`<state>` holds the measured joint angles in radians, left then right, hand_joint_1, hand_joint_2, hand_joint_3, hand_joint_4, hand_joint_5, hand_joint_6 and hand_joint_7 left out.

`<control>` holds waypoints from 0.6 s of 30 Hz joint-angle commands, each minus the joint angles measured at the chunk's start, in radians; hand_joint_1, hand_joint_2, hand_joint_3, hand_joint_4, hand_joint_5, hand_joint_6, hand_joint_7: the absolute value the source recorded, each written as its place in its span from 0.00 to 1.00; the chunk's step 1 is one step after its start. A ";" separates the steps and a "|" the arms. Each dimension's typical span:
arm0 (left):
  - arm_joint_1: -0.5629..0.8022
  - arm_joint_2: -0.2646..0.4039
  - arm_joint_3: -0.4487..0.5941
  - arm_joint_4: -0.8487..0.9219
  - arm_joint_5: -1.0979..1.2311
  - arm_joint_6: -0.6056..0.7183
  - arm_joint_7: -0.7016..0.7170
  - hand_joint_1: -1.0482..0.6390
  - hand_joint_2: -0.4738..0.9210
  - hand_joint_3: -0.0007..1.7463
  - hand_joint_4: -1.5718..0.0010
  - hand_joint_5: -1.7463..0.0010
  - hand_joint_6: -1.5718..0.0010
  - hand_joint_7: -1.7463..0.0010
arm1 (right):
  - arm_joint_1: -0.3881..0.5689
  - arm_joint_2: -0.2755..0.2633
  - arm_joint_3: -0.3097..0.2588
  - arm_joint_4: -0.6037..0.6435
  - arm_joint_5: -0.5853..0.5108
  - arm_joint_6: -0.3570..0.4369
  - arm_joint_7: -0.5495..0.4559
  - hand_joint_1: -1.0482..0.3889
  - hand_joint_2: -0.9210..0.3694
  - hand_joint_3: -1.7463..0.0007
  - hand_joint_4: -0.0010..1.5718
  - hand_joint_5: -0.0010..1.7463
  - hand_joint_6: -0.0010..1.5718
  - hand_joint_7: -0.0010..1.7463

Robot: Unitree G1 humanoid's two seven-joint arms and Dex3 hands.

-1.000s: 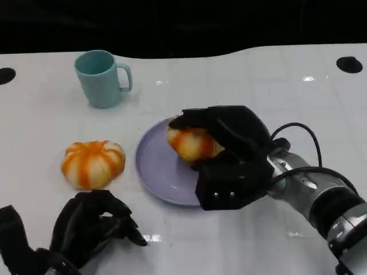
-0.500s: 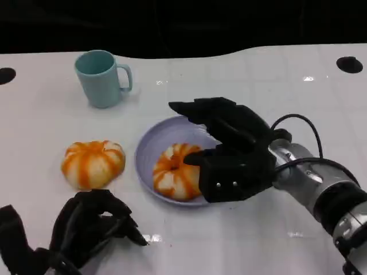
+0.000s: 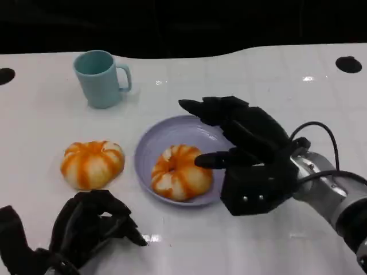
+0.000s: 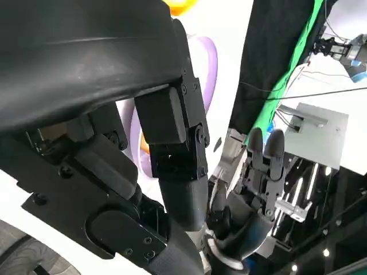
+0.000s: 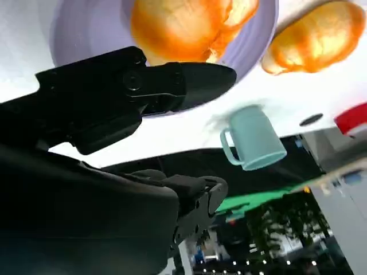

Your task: Grasp the bread from the table and place it into the plate.

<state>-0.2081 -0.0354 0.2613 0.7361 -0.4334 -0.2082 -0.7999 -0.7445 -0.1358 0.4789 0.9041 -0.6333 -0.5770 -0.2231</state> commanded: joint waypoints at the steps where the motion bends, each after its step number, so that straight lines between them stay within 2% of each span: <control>1: 0.003 0.016 0.001 0.011 0.003 -0.014 0.002 0.00 0.78 0.00 0.00 0.66 0.00 0.79 | 0.056 -0.049 -0.028 -0.068 0.011 -0.050 -0.046 0.21 0.00 0.83 0.18 0.24 0.25 0.06; 2: 0.002 0.015 0.003 0.013 0.001 -0.014 -0.001 0.00 0.78 0.00 0.00 0.66 0.00 0.79 | 0.068 -0.057 -0.033 -0.080 0.009 -0.063 -0.062 0.22 0.00 0.83 0.19 0.26 0.27 0.06; 5: 0.002 0.015 0.002 0.012 0.002 -0.015 0.001 0.00 0.78 0.00 0.00 0.66 0.00 0.79 | 0.108 -0.080 -0.053 -0.118 0.013 -0.098 -0.089 0.25 0.00 0.85 0.20 0.44 0.35 0.09; 8: 0.003 0.014 0.001 0.009 0.003 -0.015 0.005 0.00 0.78 0.00 0.00 0.66 0.00 0.79 | 0.160 -0.103 -0.077 -0.177 0.033 -0.114 -0.076 0.27 0.00 0.87 0.25 0.57 0.41 0.15; 10: 0.003 0.014 0.001 0.009 0.002 -0.015 0.005 0.00 0.78 0.00 0.00 0.66 0.00 0.79 | 0.198 -0.116 -0.094 -0.221 0.060 -0.127 -0.053 0.28 0.00 0.87 0.25 0.65 0.37 0.30; 12: 0.001 0.014 0.002 0.011 0.000 -0.015 0.004 0.00 0.78 0.00 0.00 0.66 0.00 0.79 | 0.241 -0.133 -0.113 -0.269 0.094 -0.141 -0.023 0.30 0.00 0.88 0.27 0.77 0.30 0.55; 16: 0.001 0.014 0.001 0.010 0.002 -0.015 0.005 0.00 0.78 0.00 0.00 0.66 0.00 0.79 | 0.318 -0.159 -0.149 -0.348 0.143 -0.171 0.023 0.31 0.00 0.89 0.29 0.92 0.27 0.78; 18: 0.002 0.014 0.000 0.007 0.002 -0.014 0.005 0.00 0.78 0.00 0.00 0.65 0.00 0.79 | 0.358 -0.172 -0.166 -0.379 0.164 -0.189 0.039 0.32 0.00 0.88 0.30 0.95 0.26 0.84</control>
<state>-0.2098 -0.0352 0.2614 0.7450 -0.4333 -0.2169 -0.7999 -0.4325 -0.2757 0.3433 0.5672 -0.5077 -0.7388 -0.2041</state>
